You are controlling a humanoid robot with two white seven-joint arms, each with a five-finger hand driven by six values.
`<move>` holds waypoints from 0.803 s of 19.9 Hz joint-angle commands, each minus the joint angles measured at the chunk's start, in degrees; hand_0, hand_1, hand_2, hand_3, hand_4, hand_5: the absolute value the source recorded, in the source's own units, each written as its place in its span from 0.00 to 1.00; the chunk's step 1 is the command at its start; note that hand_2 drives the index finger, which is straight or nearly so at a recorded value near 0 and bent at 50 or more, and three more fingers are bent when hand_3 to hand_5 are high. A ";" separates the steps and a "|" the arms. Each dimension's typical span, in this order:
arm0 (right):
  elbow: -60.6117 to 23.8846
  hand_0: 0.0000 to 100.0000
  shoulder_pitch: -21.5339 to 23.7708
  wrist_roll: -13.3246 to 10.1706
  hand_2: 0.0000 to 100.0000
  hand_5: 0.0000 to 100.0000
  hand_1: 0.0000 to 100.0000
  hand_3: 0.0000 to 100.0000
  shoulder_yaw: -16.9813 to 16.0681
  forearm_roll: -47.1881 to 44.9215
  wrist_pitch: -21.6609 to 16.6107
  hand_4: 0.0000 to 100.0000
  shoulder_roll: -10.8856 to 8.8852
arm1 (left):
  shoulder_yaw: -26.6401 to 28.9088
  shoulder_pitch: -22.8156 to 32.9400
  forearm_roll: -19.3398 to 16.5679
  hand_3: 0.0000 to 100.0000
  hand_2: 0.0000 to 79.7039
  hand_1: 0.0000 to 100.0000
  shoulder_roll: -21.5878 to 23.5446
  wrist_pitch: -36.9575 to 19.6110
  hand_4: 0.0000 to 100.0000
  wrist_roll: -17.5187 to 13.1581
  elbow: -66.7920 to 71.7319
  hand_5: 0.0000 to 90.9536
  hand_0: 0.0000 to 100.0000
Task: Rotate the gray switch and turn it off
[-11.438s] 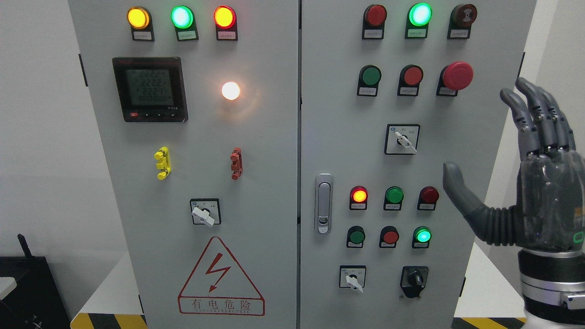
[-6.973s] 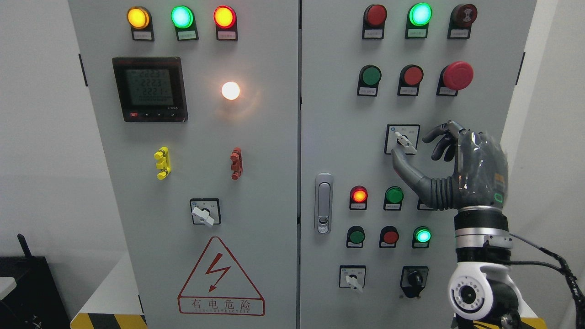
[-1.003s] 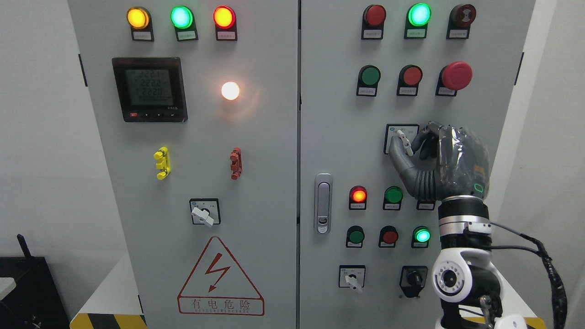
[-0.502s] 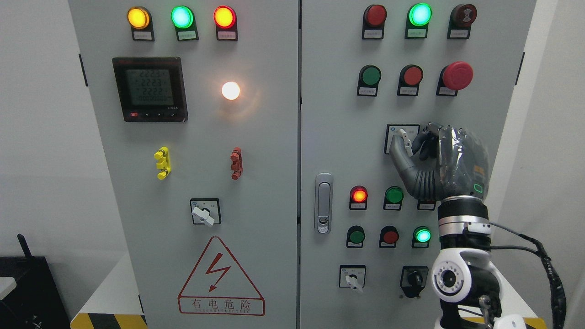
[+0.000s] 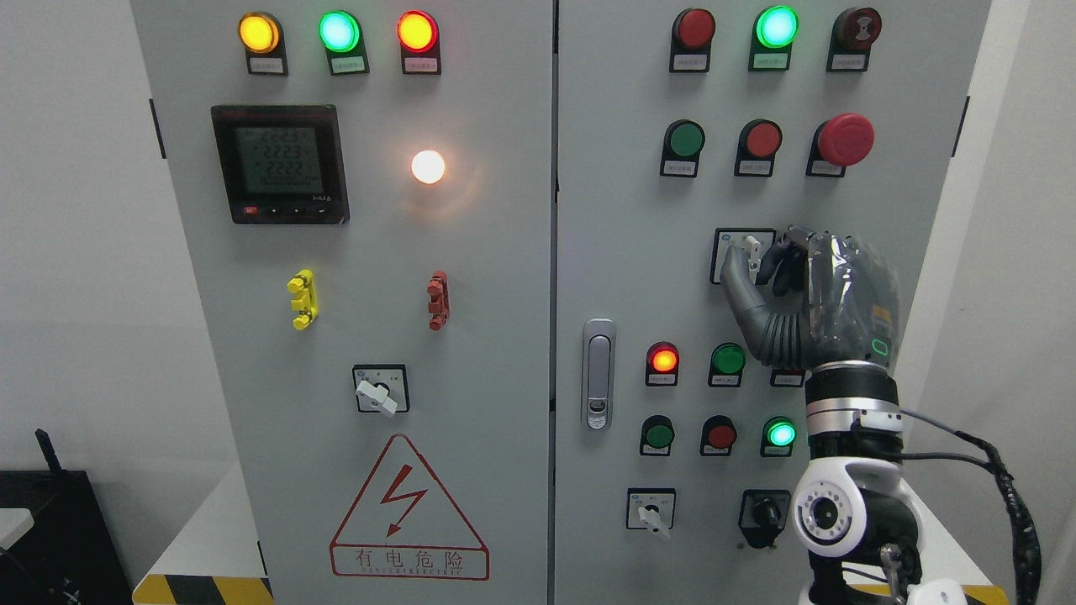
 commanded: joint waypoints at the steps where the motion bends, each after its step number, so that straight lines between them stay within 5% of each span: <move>1: -0.14 0.56 0.09 -0.05 0.72 1.00 0.36 0.89 -0.98 -0.03 -0.07 0.87 0.01 | -0.09 0.00 0.00 0.00 0.00 0.39 0.00 0.04 0.00 0.08 0.79 0.00 0.12; 16: -1.54 0.50 0.18 -0.14 0.72 1.00 0.38 0.89 -1.33 -0.12 -0.51 0.87 -0.51 | -0.09 0.00 0.00 0.00 0.00 0.39 0.00 0.04 0.00 0.00 0.79 0.00 0.12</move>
